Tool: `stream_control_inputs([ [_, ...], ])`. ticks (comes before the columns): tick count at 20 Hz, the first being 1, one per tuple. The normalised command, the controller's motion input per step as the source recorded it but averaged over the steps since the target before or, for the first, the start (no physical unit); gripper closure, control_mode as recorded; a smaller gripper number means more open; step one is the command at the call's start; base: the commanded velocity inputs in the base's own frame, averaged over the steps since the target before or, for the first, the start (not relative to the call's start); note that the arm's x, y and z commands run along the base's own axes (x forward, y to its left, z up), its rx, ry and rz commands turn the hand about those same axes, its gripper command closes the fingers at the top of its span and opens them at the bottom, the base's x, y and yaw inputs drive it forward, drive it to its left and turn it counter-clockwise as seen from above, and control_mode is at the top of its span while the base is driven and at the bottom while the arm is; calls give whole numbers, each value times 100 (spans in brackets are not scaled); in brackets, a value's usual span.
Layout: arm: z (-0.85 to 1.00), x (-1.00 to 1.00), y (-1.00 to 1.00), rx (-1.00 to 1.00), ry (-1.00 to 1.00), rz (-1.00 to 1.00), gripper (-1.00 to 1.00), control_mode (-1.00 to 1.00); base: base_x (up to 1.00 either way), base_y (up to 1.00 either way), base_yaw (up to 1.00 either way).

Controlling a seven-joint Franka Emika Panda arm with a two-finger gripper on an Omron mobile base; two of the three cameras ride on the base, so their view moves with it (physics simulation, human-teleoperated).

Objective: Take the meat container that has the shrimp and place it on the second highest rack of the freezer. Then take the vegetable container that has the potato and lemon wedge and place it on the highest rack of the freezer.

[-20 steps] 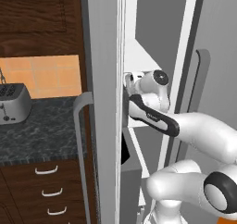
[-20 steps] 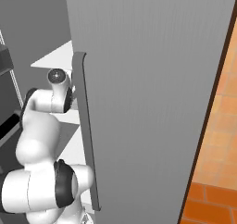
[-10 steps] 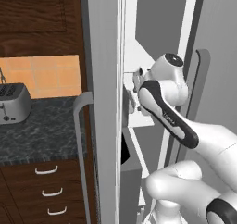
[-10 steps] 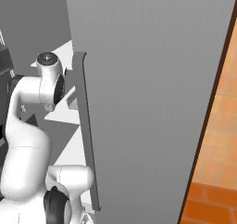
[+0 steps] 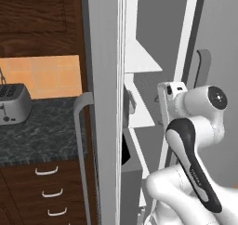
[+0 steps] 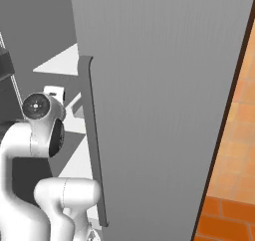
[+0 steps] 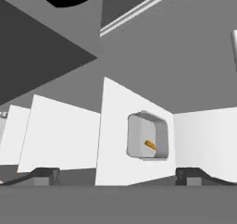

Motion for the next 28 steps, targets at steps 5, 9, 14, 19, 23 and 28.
stream_control_inputs([
  [5,-12,-100,-19,-4,-1,0,-100,-100,0,0,0],
  [9,-56,-88,4,-11,-8,1,-100,-100,0,0,0],
  [14,-39,-29,6,-7,0,1,-100,-100,0,0,0],
  [19,0,0,0,0,0,0,-100,100,-51,-26,20],
  [23,0,0,0,0,0,0,-100,100,-73,-53,44],
  [28,0,0,0,0,0,0,-100,100,-63,-31,63],
])
